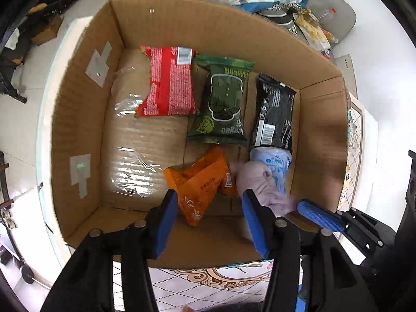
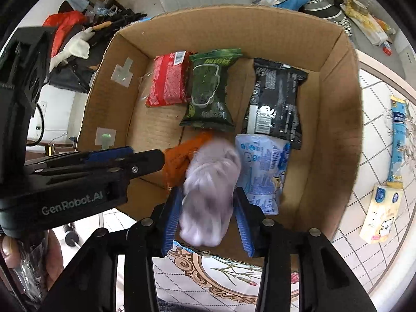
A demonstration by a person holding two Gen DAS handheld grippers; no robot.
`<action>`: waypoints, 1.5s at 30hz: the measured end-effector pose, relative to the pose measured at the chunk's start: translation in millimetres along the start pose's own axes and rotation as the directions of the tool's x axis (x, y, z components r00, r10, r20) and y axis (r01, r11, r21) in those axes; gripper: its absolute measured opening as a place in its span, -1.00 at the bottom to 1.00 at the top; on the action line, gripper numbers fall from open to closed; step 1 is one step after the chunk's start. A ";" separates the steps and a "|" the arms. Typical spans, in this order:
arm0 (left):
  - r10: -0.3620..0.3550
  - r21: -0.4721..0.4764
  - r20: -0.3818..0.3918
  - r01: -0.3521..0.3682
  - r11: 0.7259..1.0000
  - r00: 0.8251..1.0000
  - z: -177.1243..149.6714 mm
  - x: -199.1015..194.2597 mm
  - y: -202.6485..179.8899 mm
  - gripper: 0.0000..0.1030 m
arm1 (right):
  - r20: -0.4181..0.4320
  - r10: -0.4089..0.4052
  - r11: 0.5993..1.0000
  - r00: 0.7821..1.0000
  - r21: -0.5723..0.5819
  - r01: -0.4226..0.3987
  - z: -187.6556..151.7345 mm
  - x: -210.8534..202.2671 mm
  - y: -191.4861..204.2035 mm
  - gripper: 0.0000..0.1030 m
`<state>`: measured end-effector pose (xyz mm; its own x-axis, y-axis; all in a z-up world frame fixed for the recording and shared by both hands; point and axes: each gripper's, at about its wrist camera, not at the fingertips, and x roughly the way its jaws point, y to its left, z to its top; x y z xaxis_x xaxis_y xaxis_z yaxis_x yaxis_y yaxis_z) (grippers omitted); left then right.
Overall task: Organize soft objects
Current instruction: 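Carry the orange bag and plush toy into the box and release them, then move both tools back toward the table items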
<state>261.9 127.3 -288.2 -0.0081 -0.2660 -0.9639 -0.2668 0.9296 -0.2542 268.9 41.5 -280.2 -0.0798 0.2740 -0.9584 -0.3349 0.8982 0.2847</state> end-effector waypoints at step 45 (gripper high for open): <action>0.143 0.227 0.340 -0.229 0.947 0.929 -96.8 -72.9 -195.2 0.92 | 0.267 -0.204 0.936 0.942 0.334 0.109 -141.6 -169.1 -132.7 0.85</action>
<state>221.3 -59.4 -160.7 0.2823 -0.0277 -0.9589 -0.0314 0.9988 -0.0381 193.9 -172.6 -158.7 0.2441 0.1661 -0.9554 -0.0085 0.9855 0.1692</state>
